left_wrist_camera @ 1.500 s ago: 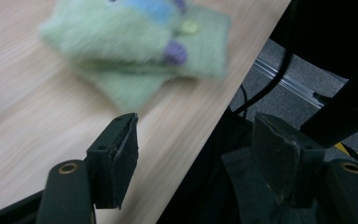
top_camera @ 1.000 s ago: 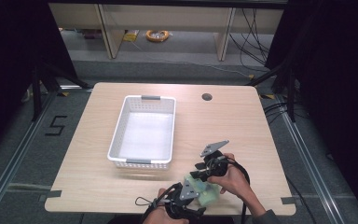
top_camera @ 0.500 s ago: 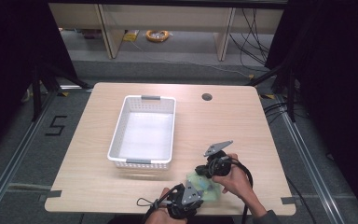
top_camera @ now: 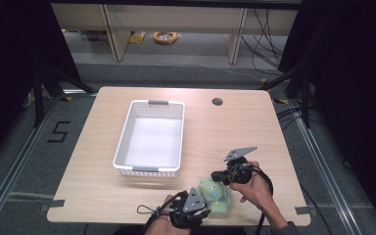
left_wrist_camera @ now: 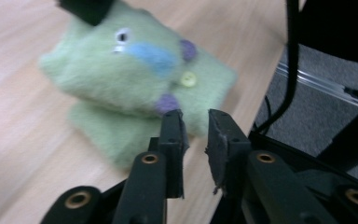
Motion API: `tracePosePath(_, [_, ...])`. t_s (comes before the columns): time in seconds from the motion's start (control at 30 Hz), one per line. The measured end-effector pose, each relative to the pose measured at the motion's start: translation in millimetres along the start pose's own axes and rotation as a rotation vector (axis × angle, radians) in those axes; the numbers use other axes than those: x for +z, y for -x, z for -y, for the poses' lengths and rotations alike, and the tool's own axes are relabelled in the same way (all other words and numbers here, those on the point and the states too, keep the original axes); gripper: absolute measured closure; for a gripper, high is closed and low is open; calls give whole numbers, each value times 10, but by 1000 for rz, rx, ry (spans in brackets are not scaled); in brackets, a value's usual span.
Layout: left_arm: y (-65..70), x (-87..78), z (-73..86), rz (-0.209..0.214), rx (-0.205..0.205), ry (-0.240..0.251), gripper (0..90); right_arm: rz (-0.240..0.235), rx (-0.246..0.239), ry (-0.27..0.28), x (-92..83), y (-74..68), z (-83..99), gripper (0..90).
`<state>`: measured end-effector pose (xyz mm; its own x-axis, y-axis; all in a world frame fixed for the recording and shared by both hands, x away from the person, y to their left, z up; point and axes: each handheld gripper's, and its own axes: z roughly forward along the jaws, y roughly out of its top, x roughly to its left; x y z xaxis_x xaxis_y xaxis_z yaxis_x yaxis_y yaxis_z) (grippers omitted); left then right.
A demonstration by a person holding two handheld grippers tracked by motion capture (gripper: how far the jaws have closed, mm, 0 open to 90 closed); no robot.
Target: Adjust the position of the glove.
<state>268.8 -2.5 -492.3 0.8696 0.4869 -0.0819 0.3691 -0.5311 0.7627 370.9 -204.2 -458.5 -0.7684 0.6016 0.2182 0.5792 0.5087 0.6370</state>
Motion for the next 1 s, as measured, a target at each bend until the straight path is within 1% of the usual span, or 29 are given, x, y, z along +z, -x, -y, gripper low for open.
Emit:
tracePosePath(0.03, [5, 23, -4, 0, 10, -5, 699, 1, 12, -7, 3, -5, 1, 849])
tracePosePath(0.07, [15, 38, -10, -8, 8, -10, 679, 0, -14, -2, 16, 19, 0, 849])
tracePosePath(0.1, [17, 60, -15, -5, 11, -12, 657, 5, 10, -10, 7, 13, 7, 849])
tracePosePath(0.13, [22, 84, -18, 0, 15, -10, 644, 8, 15, -9, 6, 18, 12, 849])
tracePosePath(0.17, [22, 104, -17, -4, 26, -19, 629, 10, 17, -11, 7, 22, 17, 849])
tracePosePath(0.2, [39, 126, -10, -8, 26, -23, 616, 8, 15, -11, 11, 29, 21, 849])
tracePosePath(0.23, [37, 148, -4, -8, 47, -29, 608, 10, 20, -9, 14, 28, 24, 848])
tracePosePath(0.27, [45, 163, 7, -21, 32, -40, 603, 11, 22, -4, 27, 26, 27, 848])
tracePosePath(0.3, [48, 181, 11, -21, 43, -45, 594, 11, 29, -8, 30, 21, 27, 848])
tracePosePath(0.33, [61, 203, 18, -23, 43, -47, 593, -4, -1, -9, 39, 36, 22, 848])
tracePosePath(0.37, [63, 222, 20, -34, 54, -52, 593, -6, 4, -10, 44, 30, 22, 847])
tracePosePath(0.4, [64, 235, 22, -45, 59, -53, 602, -9, 5, -11, 47, 28, 21, 847])
tracePosePath(0.43, [66, 236, 20, -59, 71, -73, 620, -9, 8, -16, 46, 24, 21, 847])
tracePosePath(0.47, [60, 234, 12, -69, 105, -75, 649, -3, 31, -13, 48, 2, 26, 847])
tracePosePath(0.5, [91, 249, 18, -62, 69, -61, 683, -6, 26, -15, 50, 4, 25, 847])
tracePosePath(0.53, [93, 256, 13, -73, 80, -59, 711, -9, 28, -16, 50, 3, 26, 847])
tracePosePath(0.57, [80, 247, 3, -87, 119, -68, 740, -16, 33, -18, 46, 6, 25, 847])
tracePosePath(0.6, [97, 256, 6, -81, 99, -63, 777, -17, 34, -17, 45, 7, 25, 847])
tracePosePath(0.63, [111, 251, 5, -93, 112, -57, 819, -12, 37, -14, 43, 5, 25, 847])
tracePosePath(0.67, [116, 237, 1, -100, 123, -65, 842, -9, 38, -8, 35, 7, 24, 847])
tracePosePath(0.7, [124, 229, 0, -93, 119, -55, 856, 4, 33, -6, 20, 17, 22, 847])
tracePosePath(0.77, [114, 192, -14, -91, 125, -50, 871, 1, 30, -5, -3, 25, 21, 848])
tracePosePath(0.8, [96, 165, -25, -89, 127, -45, 875, 0, 32, 10, -10, 23, 25, 848])
tracePosePath(0.83, [93, 124, -42, -72, 102, -29, 877, 6, 36, 14, -27, 18, 24, 848])
tracePosePath(0.87, [69, 79, -61, -76, 105, -23, 897, 5, 31, 12, -71, 22, 17, 848])
tracePosePath(0.9, [42, 43, -76, -81, 112, -14, 898, -2, 34, 25, -92, 18, 16, 848])
tracePosePath(0.93, [26, 17, -89, -64, 101, -3, 898, 6, 34, 23, -136, 10, 12, 848])
tracePosePath(0.97, [-27, -28, -110, -53, 98, 16, 898, 8, 32, 32, -159, 9, 12, 849])
tracePosePath(1.0, [-49, -38, -118, -13, 98, 28, 898, 17, 36, 44, -208, 2, 17, 849])
